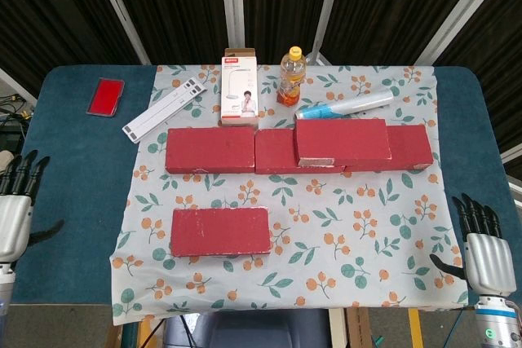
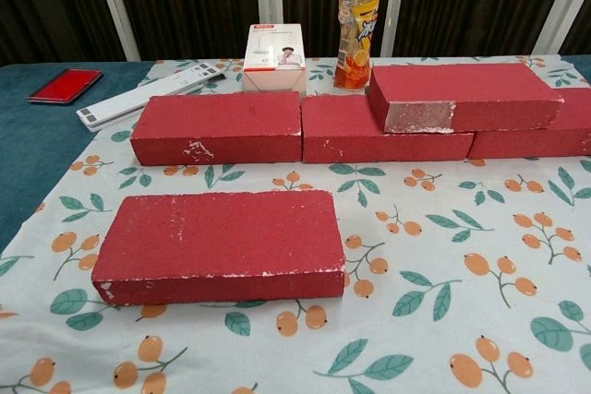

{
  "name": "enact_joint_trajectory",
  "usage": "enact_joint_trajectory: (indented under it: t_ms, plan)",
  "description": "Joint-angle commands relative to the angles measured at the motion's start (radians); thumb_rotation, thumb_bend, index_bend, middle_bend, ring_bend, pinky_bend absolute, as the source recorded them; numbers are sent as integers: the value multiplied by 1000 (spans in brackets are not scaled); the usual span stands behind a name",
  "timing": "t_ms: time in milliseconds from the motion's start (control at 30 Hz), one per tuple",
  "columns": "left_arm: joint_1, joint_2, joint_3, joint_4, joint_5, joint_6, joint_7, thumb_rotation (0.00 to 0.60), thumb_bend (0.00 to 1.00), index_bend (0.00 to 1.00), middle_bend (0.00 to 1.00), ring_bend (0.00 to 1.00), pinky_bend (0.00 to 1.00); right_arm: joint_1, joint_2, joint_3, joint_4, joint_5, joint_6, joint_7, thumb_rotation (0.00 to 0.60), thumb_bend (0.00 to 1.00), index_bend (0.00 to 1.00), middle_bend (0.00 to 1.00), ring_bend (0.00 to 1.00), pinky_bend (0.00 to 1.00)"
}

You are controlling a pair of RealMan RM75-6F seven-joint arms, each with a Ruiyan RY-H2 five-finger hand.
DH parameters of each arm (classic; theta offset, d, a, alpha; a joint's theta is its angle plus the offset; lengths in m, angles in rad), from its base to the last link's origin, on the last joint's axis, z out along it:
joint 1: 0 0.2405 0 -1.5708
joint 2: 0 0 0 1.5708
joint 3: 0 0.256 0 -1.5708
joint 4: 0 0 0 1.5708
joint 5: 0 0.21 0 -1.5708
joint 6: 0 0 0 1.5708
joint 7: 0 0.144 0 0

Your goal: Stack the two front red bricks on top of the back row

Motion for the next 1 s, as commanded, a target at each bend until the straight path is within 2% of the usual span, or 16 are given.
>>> enact_joint_trajectory:
  t_ms: [33,200,400,533,733,1000]
  plan:
    - [-63,38,-9,-79,-78,-113,14,600,0,0,0,0,196,-28,-34,13,96,-59,-5,2,600,153,0,0,0,0]
    - [-154,81,-30,-156,-220,-264,29,600,0,0,0,0,192,-38,-56,58,148,-60,-6,-55,600,153,0,0,0,0]
    - [-293,128,-54,-259,-425,-370,176,600,0,0,0,0,187,-29,-78,87,235,-77,-71,-44,600,152,0,0,0,0]
    - [-406,117,-71,-297,-588,-381,292,600,0,0,0,0,184,-30,-92,104,285,-113,-82,5,600,153,0,0,0,0]
    - [-546,46,-70,-297,-751,-357,407,600,0,0,0,0,184,-45,-93,116,288,-149,-83,33,600,153,0,0,0,0]
    - [-666,-51,-61,-297,-886,-321,485,600,0,0,0,0,186,-52,-88,129,276,-153,-111,35,600,153,0,0,0,0]
